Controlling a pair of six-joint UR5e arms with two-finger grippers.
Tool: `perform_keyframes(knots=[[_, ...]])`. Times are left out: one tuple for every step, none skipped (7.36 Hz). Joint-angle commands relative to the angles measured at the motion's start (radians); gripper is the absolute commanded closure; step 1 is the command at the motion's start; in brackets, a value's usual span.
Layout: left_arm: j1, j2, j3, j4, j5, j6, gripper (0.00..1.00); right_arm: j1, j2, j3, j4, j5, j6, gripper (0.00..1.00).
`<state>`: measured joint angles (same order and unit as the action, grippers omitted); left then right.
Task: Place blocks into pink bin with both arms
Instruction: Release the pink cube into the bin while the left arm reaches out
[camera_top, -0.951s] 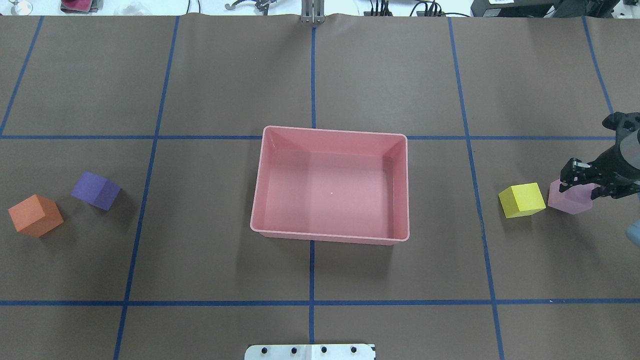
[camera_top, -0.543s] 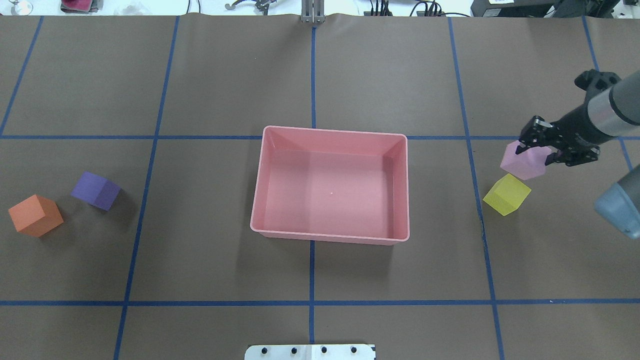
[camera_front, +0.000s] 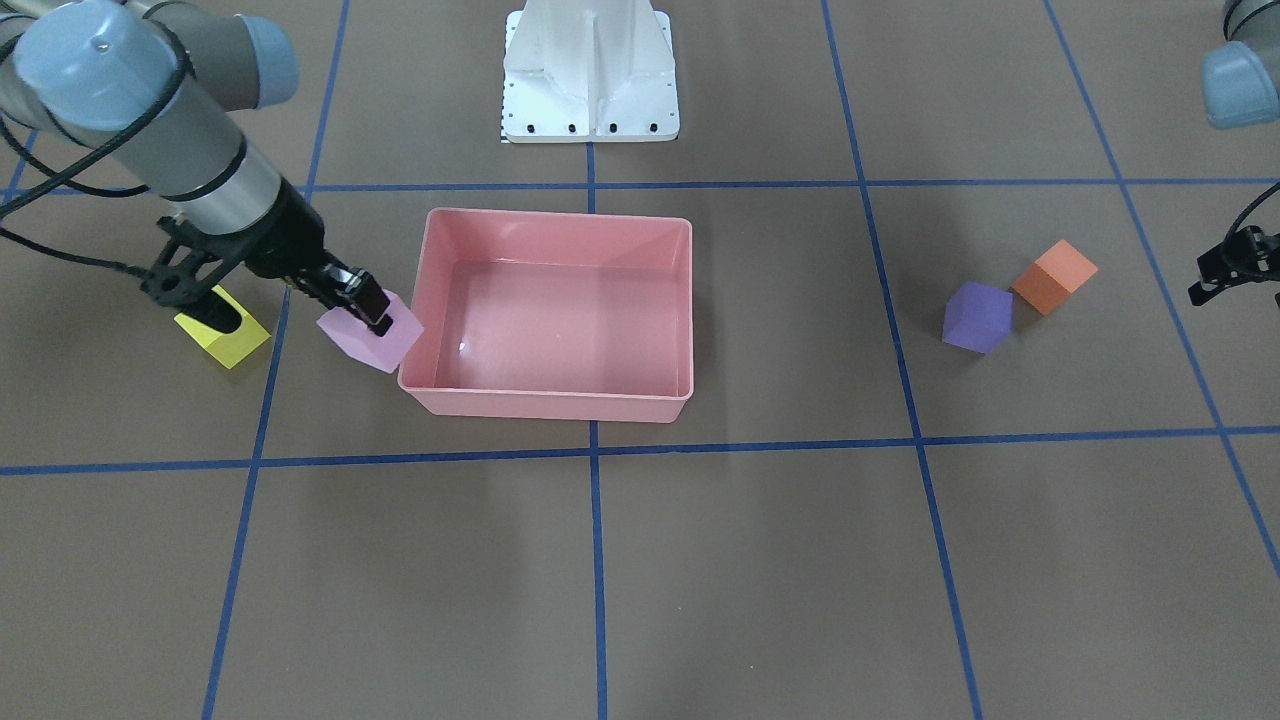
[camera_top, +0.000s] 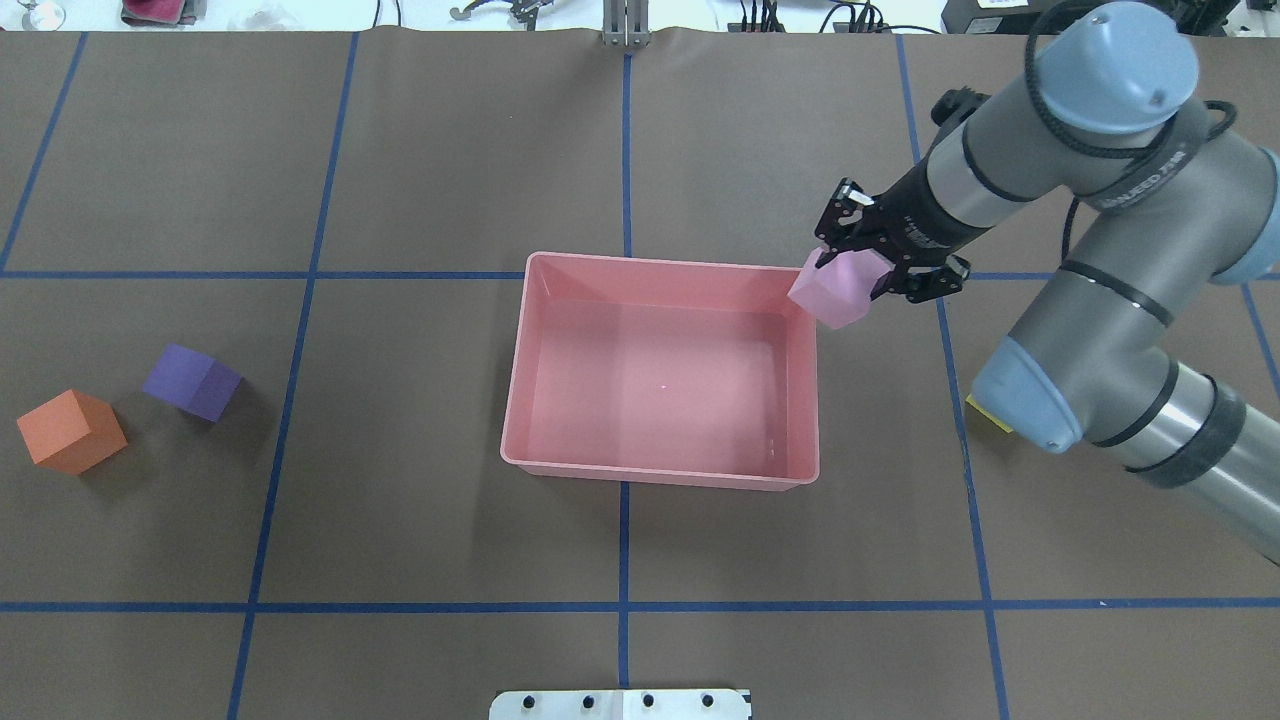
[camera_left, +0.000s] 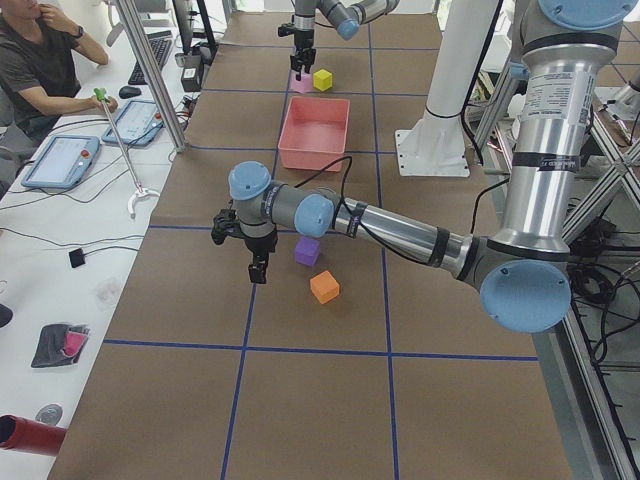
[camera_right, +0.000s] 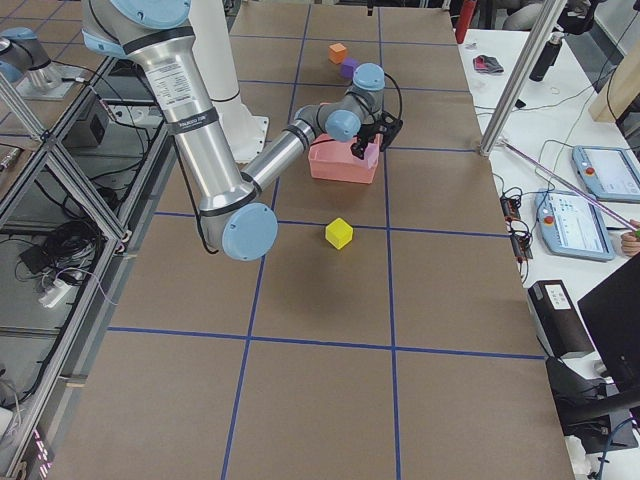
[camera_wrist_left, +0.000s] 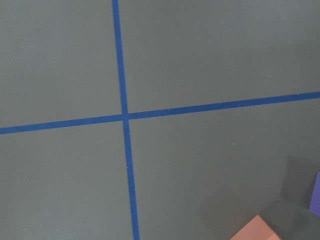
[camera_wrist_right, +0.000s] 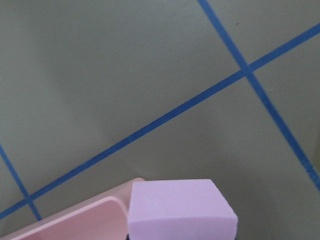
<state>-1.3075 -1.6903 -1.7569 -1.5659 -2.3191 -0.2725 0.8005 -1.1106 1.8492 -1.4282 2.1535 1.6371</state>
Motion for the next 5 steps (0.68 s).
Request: perform_keyframes(knots=[[0.117,-0.083,0.001,-0.002,0.001,-0.165,0.01,-0.126,0.041,0.001,-0.008,-0.107,0.041,1.0],[0.158,-0.097,-0.001,-0.005,0.003,-0.171,0.01,-0.186,0.034,-0.001,-0.008,-0.159,0.04,1.0],[0.206,-0.109,0.01,-0.041,0.027,-0.165,0.02,-0.204,0.029,0.001,-0.008,-0.182,0.038,1.0],[0.246,-0.095,0.007,-0.134,0.062,-0.169,0.01,-0.222,0.035,-0.002,-0.008,-0.184,0.038,1.0],[0.316,-0.062,0.01,-0.193,0.087,-0.169,0.0,-0.233,0.032,-0.002,-0.008,-0.184,0.038,0.76]])
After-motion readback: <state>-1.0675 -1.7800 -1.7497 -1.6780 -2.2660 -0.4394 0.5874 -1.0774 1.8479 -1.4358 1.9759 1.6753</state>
